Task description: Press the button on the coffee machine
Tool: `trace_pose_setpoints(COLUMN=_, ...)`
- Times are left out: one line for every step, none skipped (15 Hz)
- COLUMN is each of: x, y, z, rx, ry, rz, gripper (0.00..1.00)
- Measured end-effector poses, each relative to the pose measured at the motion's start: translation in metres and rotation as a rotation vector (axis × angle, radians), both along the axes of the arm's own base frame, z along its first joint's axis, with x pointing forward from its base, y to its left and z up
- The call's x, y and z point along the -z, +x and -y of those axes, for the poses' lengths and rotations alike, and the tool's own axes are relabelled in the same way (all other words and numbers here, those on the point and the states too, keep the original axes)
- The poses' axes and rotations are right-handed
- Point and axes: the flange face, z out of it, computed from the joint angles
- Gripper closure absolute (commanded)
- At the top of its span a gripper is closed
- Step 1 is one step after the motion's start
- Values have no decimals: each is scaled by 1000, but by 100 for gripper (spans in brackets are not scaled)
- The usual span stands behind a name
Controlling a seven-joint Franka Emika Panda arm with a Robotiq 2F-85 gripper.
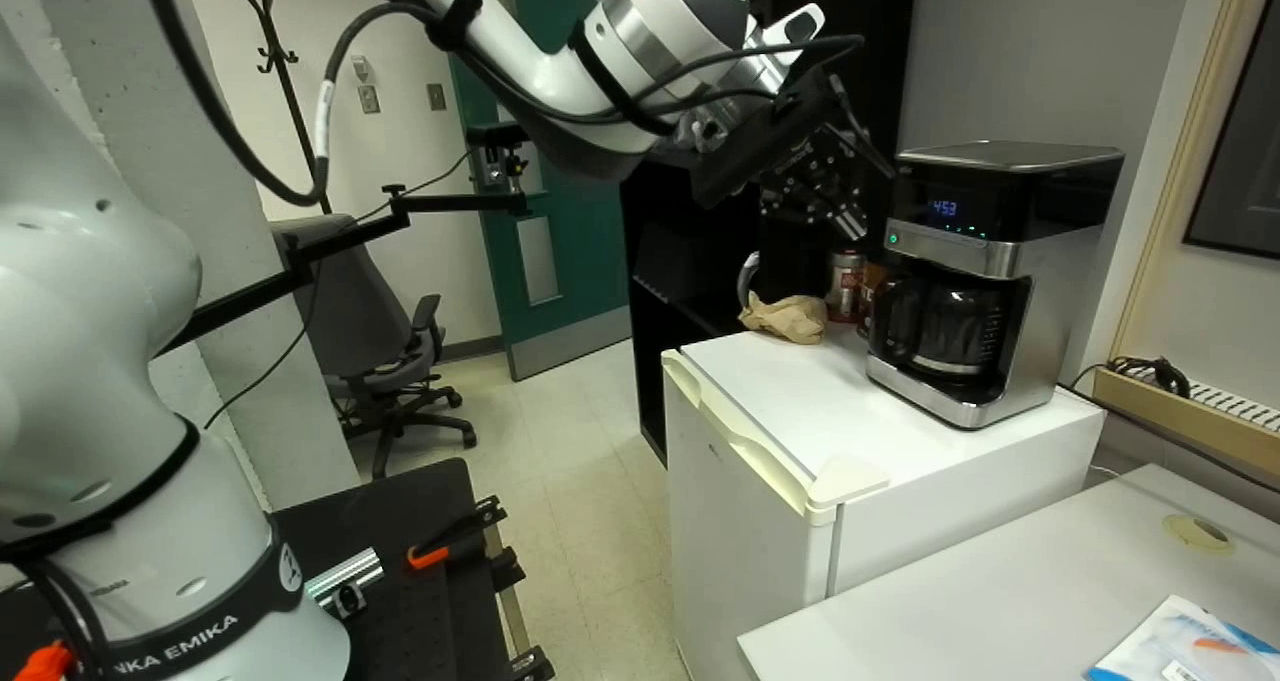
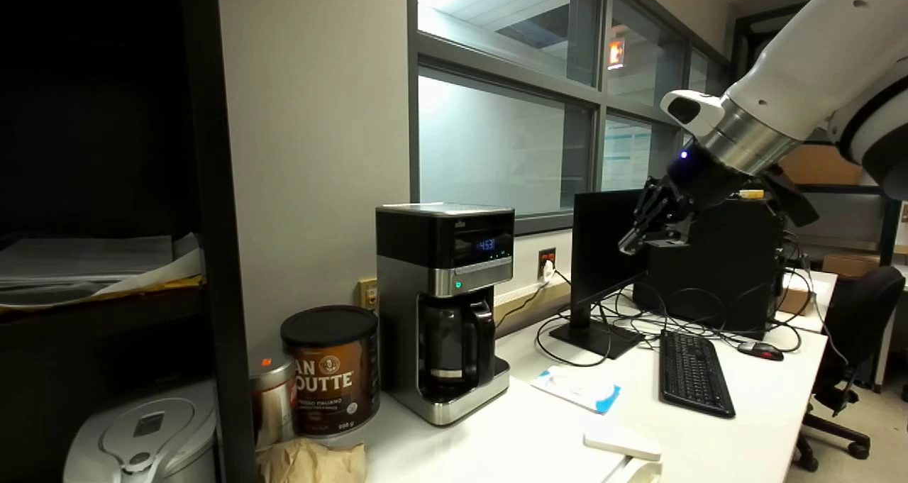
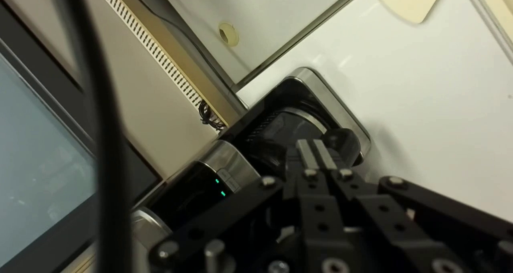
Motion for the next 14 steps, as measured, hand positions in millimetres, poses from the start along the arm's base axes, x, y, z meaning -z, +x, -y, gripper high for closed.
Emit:
trace_pose_setpoints(x=2, y=5, z=0, rx=-14, ry=-5, rz=14, gripper=100)
trace_pose_setpoints(x=2, y=10, z=0, rx=-26, ry=-11, rz=30, gripper=100)
trace_pose_setpoints(x=2, y=16, z=-1, rx=-35, ry=-19, rz=47, gripper=100)
trace_pose_setpoints(x=2, y=21, z=-1, rx=-43, ry=-27, rz=65, gripper=100)
trace_pose_setpoints(x=1, y=28, z=-2, rx=-47, ry=-35, rz=85, gripper=100)
trace_pose_setpoints(x=0, y=34, z=-3, rx=-50, ry=-41, rz=102, gripper=100)
trace_pose_setpoints(x=1, y=40, z=-4, rx=-53, ry=-46, rz=118, gripper=100)
trace_pose_setpoints(x=2, y=45, z=-4, rx=-55, ry=-50, rz=133, gripper=100)
trace_pose_setpoints(x=4, y=51, z=-5, rx=-57, ry=-52, rz=145, gripper=100)
trace_pose_setpoints(x=7, y=57, z=-5, rx=-57, ry=-53, rz=156, gripper=100)
trace_pose_setpoints(x=11, y=62, z=-5, rx=-58, ry=-54, rz=166, gripper=100)
trace_pose_setpoints(x=15, y=67, z=-6, rx=-58, ry=-53, rz=174, gripper=100)
trace_pose_setpoints(x=19, y=72, z=-6, rx=-58, ry=-53, rz=183, gripper=100)
trace_pose_setpoints(x=23, y=77, z=-6, rx=-57, ry=-50, rz=192, gripper=100)
